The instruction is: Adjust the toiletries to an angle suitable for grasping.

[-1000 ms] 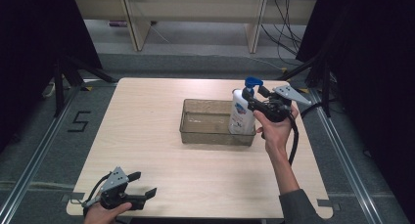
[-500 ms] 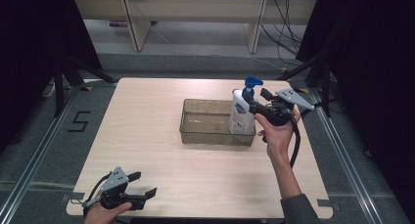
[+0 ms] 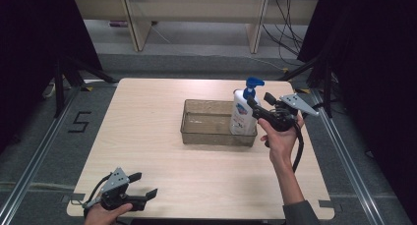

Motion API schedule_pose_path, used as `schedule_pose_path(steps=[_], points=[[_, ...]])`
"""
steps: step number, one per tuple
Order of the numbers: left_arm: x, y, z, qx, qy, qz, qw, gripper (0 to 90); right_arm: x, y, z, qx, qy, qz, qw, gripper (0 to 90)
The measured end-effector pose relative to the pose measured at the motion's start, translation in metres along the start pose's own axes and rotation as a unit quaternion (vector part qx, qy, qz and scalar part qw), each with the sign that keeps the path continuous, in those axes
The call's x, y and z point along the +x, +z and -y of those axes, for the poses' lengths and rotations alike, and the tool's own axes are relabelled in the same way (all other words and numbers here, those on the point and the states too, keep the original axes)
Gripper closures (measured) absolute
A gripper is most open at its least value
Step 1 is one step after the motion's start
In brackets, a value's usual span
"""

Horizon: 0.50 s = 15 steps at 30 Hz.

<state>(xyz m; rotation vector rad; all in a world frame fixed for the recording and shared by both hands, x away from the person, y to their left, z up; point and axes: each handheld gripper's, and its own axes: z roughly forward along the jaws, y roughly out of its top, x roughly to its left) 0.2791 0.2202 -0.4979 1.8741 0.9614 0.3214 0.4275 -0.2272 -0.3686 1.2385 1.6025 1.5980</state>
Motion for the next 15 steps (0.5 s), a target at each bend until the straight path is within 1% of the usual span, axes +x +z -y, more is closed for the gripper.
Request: schedule_pose_path(steps=[1, 3, 5, 6, 9, 10, 11, 12, 13, 15], points=[[0.0000, -0.0001, 0.0000, 0.000, 0.000, 0.000, 1.0000, 15.1, 0.0000, -0.0012, 0.0000, 0.008, -0.001, 0.004, 1.0000, 30.5], [-0.0003, 0.0002, 0.0001, -0.002, -0.002, 0.000, 1.0000, 15.1, 0.0006, -0.0022, 0.0004, 0.006, 0.006, 0.005, 1.0000, 30.4], [-0.0006, 0.0001, 0.0001, -0.001, -0.005, -0.002, 1.0000, 15.1, 0.0001, -0.0019, 0.0010, 0.005, -0.002, 0.010, 0.9999, 30.4], [-0.0005, 0.0002, 0.0001, -0.002, -0.005, -0.002, 1.0000, 15.1, 0.0006, -0.0022, 0.0010, 0.007, -0.001, 0.012, 0.9999, 30.4], [-0.0003, 0.0000, 0.0001, -0.001, -0.003, -0.001, 1.0000, 15.1, 0.0007, -0.0032, 0.0016, 0.007, -0.001, 0.007, 1.0000, 30.2], [-0.0007, 0.0001, 0.0000, -0.002, -0.005, -0.002, 1.0000, 15.1, 0.0009, -0.0036, 0.0021, 0.005, 0.001, 0.011, 0.9999, 30.2], [-0.0009, -0.0003, -0.0001, -0.002, -0.005, -0.003, 1.0000, 15.1, 0.0000, -0.0031, 0.0026, 0.002, -0.001, 0.007, 1.0000, 30.1], [-0.0009, -0.0004, -0.0002, -0.002, -0.006, -0.004, 1.0000, 15.1, 0.0004, -0.0033, 0.0028, 0.007, -0.002, 0.015, 0.9999, 30.0], [-0.0003, -0.0002, -0.0001, -0.002, -0.005, -0.001, 1.0000, 15.1, 0.0002, -0.0039, 0.0032, 0.007, -0.001, 0.007, 0.9999, 30.0], [-0.0003, -0.0001, -0.0003, -0.002, -0.003, -0.002, 1.0000, 15.1, 0.0010, -0.0049, 0.0040, 0.010, 0.002, 0.008, 0.9999, 29.9]])
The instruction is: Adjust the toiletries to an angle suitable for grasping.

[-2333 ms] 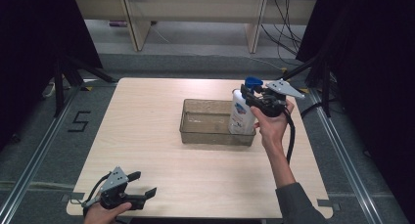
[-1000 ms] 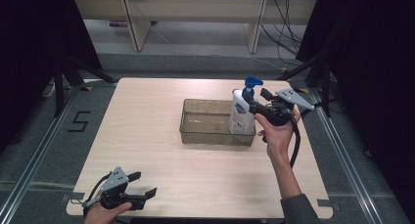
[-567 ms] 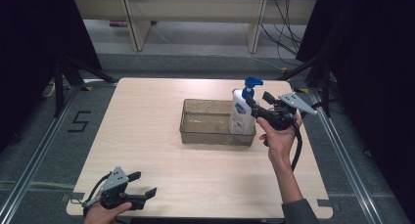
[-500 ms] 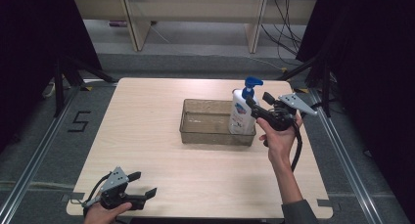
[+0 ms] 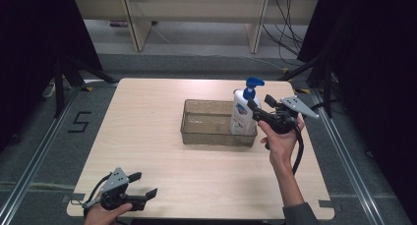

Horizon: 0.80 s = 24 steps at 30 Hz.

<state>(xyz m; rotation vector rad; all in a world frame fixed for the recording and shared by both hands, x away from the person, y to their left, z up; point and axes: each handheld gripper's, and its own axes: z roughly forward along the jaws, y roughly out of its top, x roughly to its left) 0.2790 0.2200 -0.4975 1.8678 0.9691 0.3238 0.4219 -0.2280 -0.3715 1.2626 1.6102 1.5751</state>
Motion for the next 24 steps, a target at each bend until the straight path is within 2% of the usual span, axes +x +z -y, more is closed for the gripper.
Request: schedule_pose_path(steps=[9, 10, 11, 13, 17, 19, 23, 24], points=[[0.000, 0.000, -0.001, 0.002, 0.001, 0.001, 1.0000, 15.1, -0.001, -0.008, -0.001, -0.002, -0.004, 0.007, 1.0000, 29.2], [0.000, 0.000, -0.001, 0.001, 0.001, 0.001, 1.0000, 15.1, -0.001, -0.008, 0.000, 0.000, 0.005, 0.005, 1.0000, 29.1], [0.000, 0.000, -0.001, 0.001, 0.000, 0.001, 1.0000, 15.1, -0.002, -0.009, 0.001, -0.001, -0.003, 0.010, 0.9999, 29.0], [0.000, 0.000, -0.001, 0.003, 0.002, 0.001, 1.0000, 15.1, -0.001, -0.011, 0.002, -0.002, 0.006, 0.002, 1.0000, 28.7], [0.000, 0.001, -0.002, 0.003, 0.000, 0.000, 1.0000, 15.1, -0.002, -0.015, 0.004, 0.007, 0.003, 0.004, 1.0000, 28.4], [0.000, 0.001, -0.003, 0.003, 0.002, 0.000, 1.0000, 15.1, -0.003, -0.016, 0.005, 0.000, 0.002, -0.002, 1.0000, 28.1], [0.001, 0.002, -0.002, 0.001, -0.002, 0.003, 1.0000, 15.1, -0.005, -0.022, 0.008, 0.013, -0.004, 0.005, 0.9999, 27.5], [0.001, 0.002, -0.002, 0.001, -0.002, 0.003, 1.0000, 15.1, -0.005, -0.023, 0.008, 0.015, 0.003, 0.006, 0.9999, 27.5]])
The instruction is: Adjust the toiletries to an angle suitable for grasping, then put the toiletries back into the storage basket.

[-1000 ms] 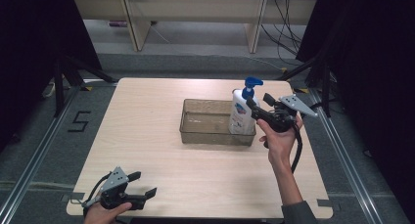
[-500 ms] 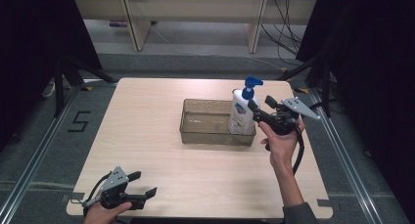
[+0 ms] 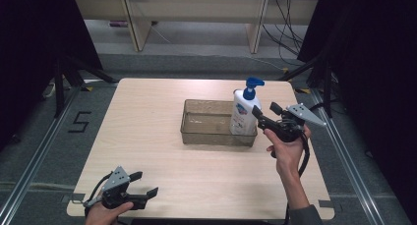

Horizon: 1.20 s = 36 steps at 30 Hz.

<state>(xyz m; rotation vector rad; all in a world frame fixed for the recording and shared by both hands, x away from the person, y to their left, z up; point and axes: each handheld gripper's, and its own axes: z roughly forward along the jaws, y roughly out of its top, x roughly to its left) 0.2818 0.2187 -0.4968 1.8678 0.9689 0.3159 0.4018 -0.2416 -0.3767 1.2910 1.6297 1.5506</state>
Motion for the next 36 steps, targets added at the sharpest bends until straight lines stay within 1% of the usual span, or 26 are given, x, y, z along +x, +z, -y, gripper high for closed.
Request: schedule_pose_path(steps=[1, 2, 3, 4, 5, 8, 9, 12, 13, 14, 16, 17, 18, 20, 21, 22, 23, 24, 26, 28, 29, 31, 32, 34, 35, 36], points=[[0.000, -0.001, 0.000, 0.001, 0.001, -0.002, 1.0000, 15.1, -0.001, 0.000, 0.001, -0.002, -0.004, -0.001, 1.0000, 27.4], [-0.001, -0.001, 0.000, 0.000, 0.003, 0.000, 1.0000, 15.1, -0.002, -0.002, 0.001, 0.000, -0.006, 0.003, 1.0000, 27.4], [-0.001, -0.001, 0.000, -0.001, 0.003, 0.001, 1.0000, 15.2, -0.001, -0.002, 0.002, -0.003, 0.001, -0.003, 1.0000, 27.3], [-0.001, -0.001, 0.000, -0.001, 0.003, 0.001, 1.0000, 15.1, -0.001, -0.003, 0.003, 0.003, 0.000, 0.001, 1.0000, 27.3], [-0.001, -0.001, 0.000, -0.001, 0.003, 0.001, 1.0000, 15.1, 0.000, -0.003, 0.004, 0.004, -0.006, 0.004, 1.0000, 27.3], [-0.001, -0.001, 0.000, -0.001, 0.003, 0.001, 1.0000, 15.1, 0.002, -0.005, 0.006, 0.011, -0.003, 0.002, 0.9999, 27.4], [-0.001, -0.001, 0.000, -0.001, 0.003, 0.001, 1.0000, 15.1, 0.002, -0.005, 0.008, 0.009, -0.007, -0.002, 0.9999, 27.4], [-0.001, -0.002, 0.000, -0.001, 0.004, 0.000, 1.0000, 15.1, 0.004, -0.007, 0.009, 0.015, -0.004, -0.004, 0.9999, 27.3], [-0.001, -0.002, 0.000, -0.001, 0.007, 0.003, 1.0000, 15.1, 0.006, -0.008, 0.010, 0.015, -0.011, -0.007, 0.9998, 27.3], [-0.002, -0.001, 0.000, -0.004, 0.007, 0.002, 1.0000, 15.1, 0.006, -0.009, 0.010, 0.016, -0.012, -0.007, 0.9998, 27.3], [-0.002, -0.001, 0.000, -0.001, 0.007, 0.002, 1.0000, 15.1, 0.009, -0.011, 0.012, 0.021, -0.013, -0.010, 0.9996, 27.4], [-0.003, -0.001, 0.000, 0.003, 0.006, -0.002, 1.0000, 15.1, 0.010, -0.010, 0.013, 0.020, -0.016, -0.013, 0.9996, 27.3], [-0.003, -0.001, 0.000, 0.002, 0.007, -0.001, 1.0000, 15.1, 0.012, -0.011, 0.014, 0.021, -0.009, -0.017, 0.9996, 27.4], [-0.003, -0.001, 0.001, 0.002, 0.006, -0.002, 1.0000, 15.1, 0.013, -0.012, 0.015, 0.024, -0.011, -0.018, 0.9995, 27.3], [-0.001, -0.002, 0.001, 0.000, 0.008, 0.001, 1.0000, 15.1, 0.014, -0.012, 0.016, 0.027, -0.015, -0.019, 0.9994, 27.4], [-0.001, -0.002, 0.001, -0.002, 0.007, 0.000, 1.0000, 15.1, 0.014, -0.013, 0.016, 0.028, -0.019, -0.019, 0.9992, 27.4], [-0.001, -0.003, 0.001, -0.004, 0.005, -0.001, 1.0000, 15.1, 0.016, -0.013, 0.017, 0.030, -0.013, -0.023, 0.9992, 27.3], [-0.002, -0.003, 0.001, -0.003, 0.004, -0.005, 1.0000, 15.1, 0.017, -0.014, 0.017, 0.031, -0.013, -0.023, 0.9992, 27.4], [-0.002, -0.003, 0.001, -0.001, 0.007, -0.004, 1.0000, 15.1, 0.019, -0.014, 0.019, 0.032, -0.010, -0.026, 0.9991, 27.4], [-0.002, -0.002, 0.001, -0.003, 0.009, 0.002, 1.0000, 15.1, 0.019, -0.015, 0.020, 0.033, -0.016, -0.028, 0.9989, 27.3], [-0.002, -0.002, 0.001, -0.002, 0.009, 0.001, 1.0000, 15.1, 0.020, -0.015, 0.021, 0.036, -0.016, -0.028, 0.9988, 27.4], [-0.002, -0.002, 0.001, -0.001, 0.010, 0.000, 0.9999, 15.1, 0.020, -0.015, 0.022, 0.033, -0.013, -0.036, 0.9987, 27.3], [-0.001, -0.002, 0.001, -0.001, 0.009, 0.000, 1.0000, 15.1, 0.020, -0.017, 0.023, 0.037, -0.016, -0.029, 0.9988, 27.3], [-0.001, -0.002, 0.002, 0.000, 0.008, -0.001, 1.0000, 15.1, 0.020, -0.017, 0.024, 0.040, -0.010, -0.033, 0.9986, 27.3], [-0.002, -0.003, 0.001, 0.006, 0.010, -0.007, 0.9999, 15.1, 0.020, -0.017, 0.025, 0.038, -0.015, -0.034, 0.9986, 27.3], [-0.002, -0.002, 0.002, 0.005, 0.010, -0.006, 0.9999, 15.0, 0.020, -0.018, 0.025, 0.040, -0.016, -0.033, 0.9985, 27.2]])
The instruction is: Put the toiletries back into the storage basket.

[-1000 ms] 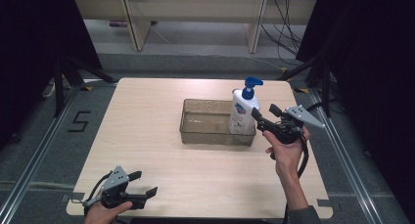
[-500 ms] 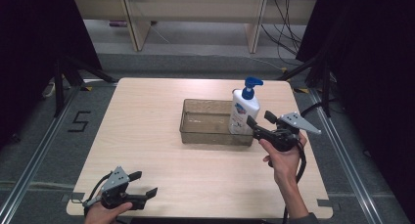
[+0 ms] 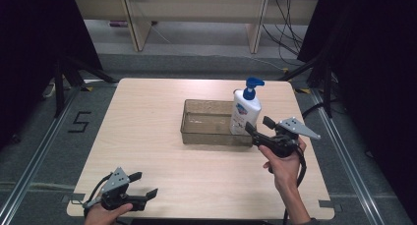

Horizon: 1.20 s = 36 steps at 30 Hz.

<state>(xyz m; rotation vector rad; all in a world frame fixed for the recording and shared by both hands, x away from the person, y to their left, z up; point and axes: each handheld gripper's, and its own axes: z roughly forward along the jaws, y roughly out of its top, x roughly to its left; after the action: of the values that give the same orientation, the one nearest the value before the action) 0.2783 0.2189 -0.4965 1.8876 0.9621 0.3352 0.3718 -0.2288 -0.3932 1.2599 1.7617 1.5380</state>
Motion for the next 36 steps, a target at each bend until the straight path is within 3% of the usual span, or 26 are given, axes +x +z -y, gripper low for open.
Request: schedule_pose_path(steps=[4, 5, 7, 9, 18, 20, 24, 27, 28, 31, 36], points=[[0.000, 0.000, 0.000, 0.000, 0.000, -0.001, 1.0000, 14.9, 0.001, 0.000, 0.003, 0.004, 0.003, -0.007, 1.0000, 25.4], [0.000, 0.000, 0.000, 0.000, 0.000, -0.001, 1.0000, 14.9, 0.004, -0.001, 0.004, 0.006, 0.019, -0.005, 0.9998, 25.2], [0.000, 0.000, 0.000, 0.000, 0.000, -0.001, 1.0000, 14.8, 0.003, -0.001, 0.004, 0.006, 0.003, -0.007, 0.9999, 24.6], [0.000, 0.000, 0.000, 0.001, 0.000, -0.001, 1.0000, 14.8, 0.004, -0.001, 0.005, 0.007, 0.006, -0.015, 0.9998, 24.6], [0.000, 0.001, 0.001, -0.006, -0.003, 0.005, 1.0000, 14.8, 0.007, -0.004, 0.008, 0.012, -0.001, -0.011, 0.9999, 23.9], [0.000, 0.000, 0.000, 0.000, -0.001, -0.001, 1.0000, 14.8, 0.009, -0.004, 0.009, 0.013, 0.006, -0.020, 0.9997, 23.9], [0.000, 0.000, 0.000, 0.000, -0.001, -0.001, 1.0000, 14.8, 0.009, -0.005, 0.012, 0.013, -0.011, -0.017, 0.9997, 23.8], [0.000, 0.000, 0.000, 0.000, -0.002, -0.001, 1.0000, 14.8, 0.011, -0.004, 0.014, 0.018, -0.006, -0.022, 0.9996, 23.8], [0.000, 0.000, 0.000, 0.000, -0.002, -0.001, 1.0000, 14.8, 0.012, -0.004, 0.015, 0.021, 0.006, -0.027, 0.9994, 23.8], [0.000, 0.000, 0.000, -0.001, -0.002, -0.001, 1.0000, 14.8, 0.011, -0.004, 0.017, 0.020, -0.006, -0.025, 0.9995, 23.8], [0.000, 0.000, 0.001, -0.001, -0.002, -0.002, 1.0000, 14.8, 0.015, -0.003, 0.022, 0.021, 0.011, -0.035, 0.9991, 23.6]])
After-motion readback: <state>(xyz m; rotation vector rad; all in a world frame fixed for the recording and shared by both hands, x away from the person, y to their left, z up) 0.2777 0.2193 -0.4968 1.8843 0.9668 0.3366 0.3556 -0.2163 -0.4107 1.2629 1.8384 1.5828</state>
